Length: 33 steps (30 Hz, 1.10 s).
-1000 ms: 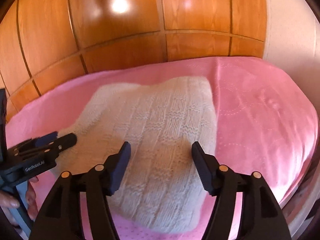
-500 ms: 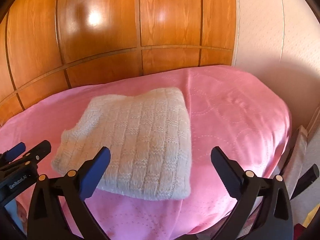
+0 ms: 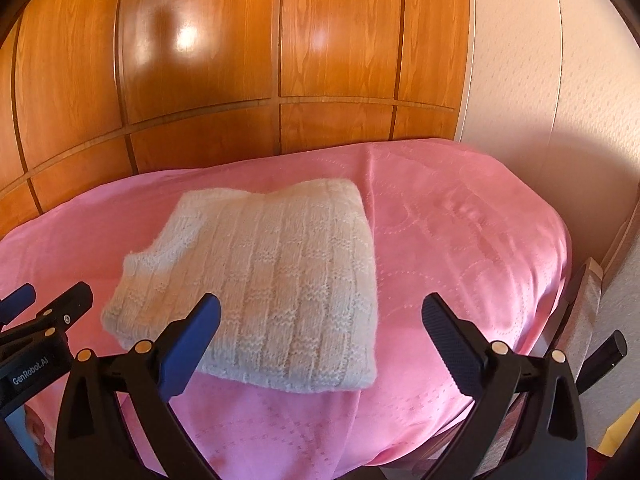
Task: Fold small clothes
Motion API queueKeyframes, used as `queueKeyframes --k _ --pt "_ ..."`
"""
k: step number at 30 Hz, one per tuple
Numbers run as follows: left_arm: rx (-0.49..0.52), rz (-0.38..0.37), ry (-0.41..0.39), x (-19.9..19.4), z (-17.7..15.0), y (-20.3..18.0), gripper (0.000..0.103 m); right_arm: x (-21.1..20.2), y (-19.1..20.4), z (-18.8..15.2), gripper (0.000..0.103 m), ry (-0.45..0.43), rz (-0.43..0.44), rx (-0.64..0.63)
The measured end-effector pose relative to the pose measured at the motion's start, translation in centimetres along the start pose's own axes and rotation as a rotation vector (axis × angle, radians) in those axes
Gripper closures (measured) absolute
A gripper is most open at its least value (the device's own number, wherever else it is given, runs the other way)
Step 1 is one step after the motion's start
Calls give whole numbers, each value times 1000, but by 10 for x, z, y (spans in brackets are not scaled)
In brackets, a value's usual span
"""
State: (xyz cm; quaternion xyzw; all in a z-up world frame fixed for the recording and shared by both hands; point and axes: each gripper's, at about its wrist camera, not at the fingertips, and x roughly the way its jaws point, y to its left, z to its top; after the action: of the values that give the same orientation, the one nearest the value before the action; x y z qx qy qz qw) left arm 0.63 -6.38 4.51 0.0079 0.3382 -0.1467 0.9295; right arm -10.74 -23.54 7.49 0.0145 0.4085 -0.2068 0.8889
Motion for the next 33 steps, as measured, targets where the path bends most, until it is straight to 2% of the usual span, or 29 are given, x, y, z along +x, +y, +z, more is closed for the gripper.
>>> queueKeyframes --k 23,33 --pt "15 18 -26 -5 -2 -5 4 -1 6 -5 3 9 -2 6" --pt "30 -2 -49 -12 -1 -9 4 3 1 -2 3 6 5 11"
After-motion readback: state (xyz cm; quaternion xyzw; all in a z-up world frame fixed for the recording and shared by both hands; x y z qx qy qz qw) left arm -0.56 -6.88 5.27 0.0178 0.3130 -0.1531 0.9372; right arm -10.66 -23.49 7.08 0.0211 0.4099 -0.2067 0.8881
